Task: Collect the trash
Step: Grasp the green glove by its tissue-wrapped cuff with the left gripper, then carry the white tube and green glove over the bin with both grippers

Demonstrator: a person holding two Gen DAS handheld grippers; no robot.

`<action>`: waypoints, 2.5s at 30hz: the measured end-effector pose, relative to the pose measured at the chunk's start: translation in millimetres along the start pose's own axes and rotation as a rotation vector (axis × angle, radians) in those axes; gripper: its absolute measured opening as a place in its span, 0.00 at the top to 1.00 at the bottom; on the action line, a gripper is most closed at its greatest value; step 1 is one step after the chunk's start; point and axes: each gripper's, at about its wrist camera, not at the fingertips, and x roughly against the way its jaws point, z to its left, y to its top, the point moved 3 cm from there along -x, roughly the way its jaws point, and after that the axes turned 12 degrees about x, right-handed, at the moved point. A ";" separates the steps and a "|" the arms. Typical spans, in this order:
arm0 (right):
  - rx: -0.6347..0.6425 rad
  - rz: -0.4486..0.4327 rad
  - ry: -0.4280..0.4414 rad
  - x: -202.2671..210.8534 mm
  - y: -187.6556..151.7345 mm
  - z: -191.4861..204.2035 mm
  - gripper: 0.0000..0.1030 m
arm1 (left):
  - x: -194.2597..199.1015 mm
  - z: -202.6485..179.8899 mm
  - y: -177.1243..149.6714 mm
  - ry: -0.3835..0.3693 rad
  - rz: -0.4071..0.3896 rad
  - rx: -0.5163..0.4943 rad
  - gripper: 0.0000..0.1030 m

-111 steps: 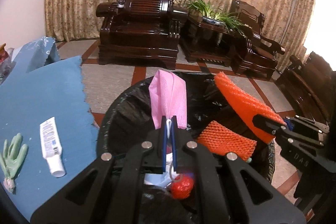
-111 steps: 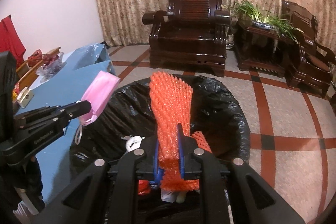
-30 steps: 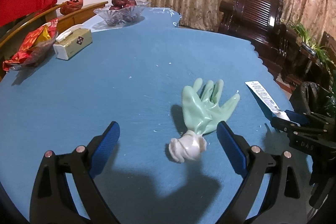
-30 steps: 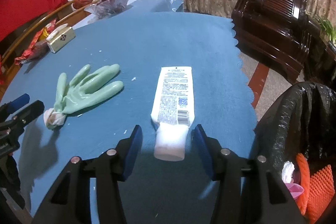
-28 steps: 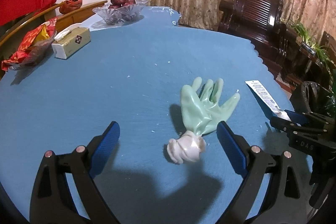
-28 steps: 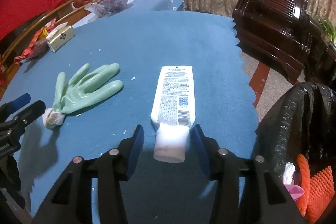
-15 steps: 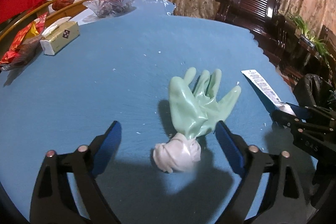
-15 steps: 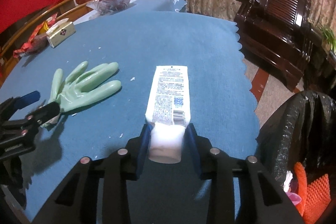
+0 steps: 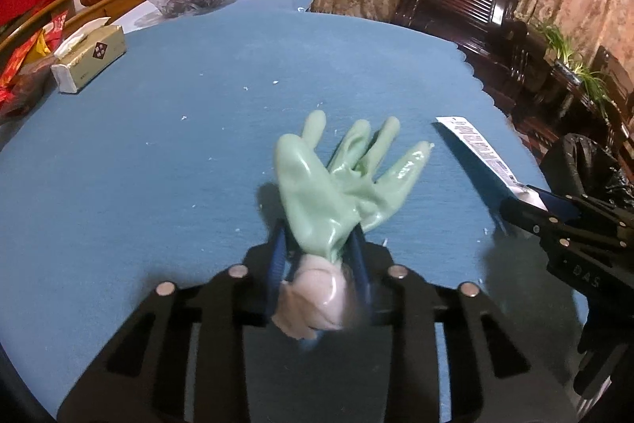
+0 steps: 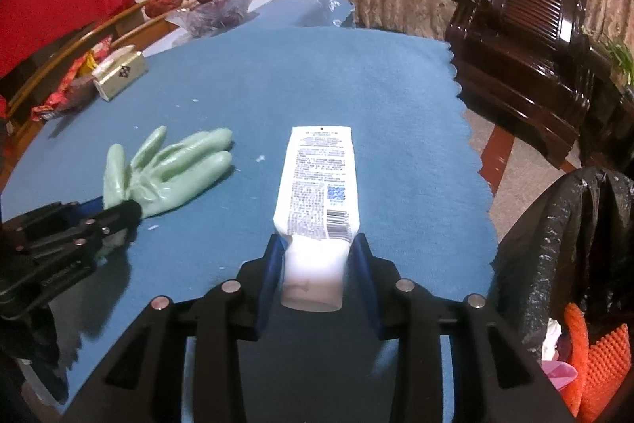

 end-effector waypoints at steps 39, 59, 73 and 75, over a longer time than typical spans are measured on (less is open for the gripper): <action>-0.071 -0.223 -0.041 160.5 6.3 -25.5 0.65 | 130.4 -77.6 6.0 -0.058 -0.194 -0.033 0.74; -0.192 -0.243 -0.218 232.3 -58.1 -113.9 0.65 | 139.9 -202.1 -22.3 -0.232 -0.182 -0.185 0.74; -0.280 -0.208 -0.308 246.2 -101.0 -178.7 0.65 | 100.3 -288.6 -47.9 -0.321 -0.116 -0.297 0.74; -0.291 -0.198 -0.315 243.8 -106.8 -186.4 0.65 | 93.7 -297.9 -50.1 -0.328 -0.105 -0.308 0.74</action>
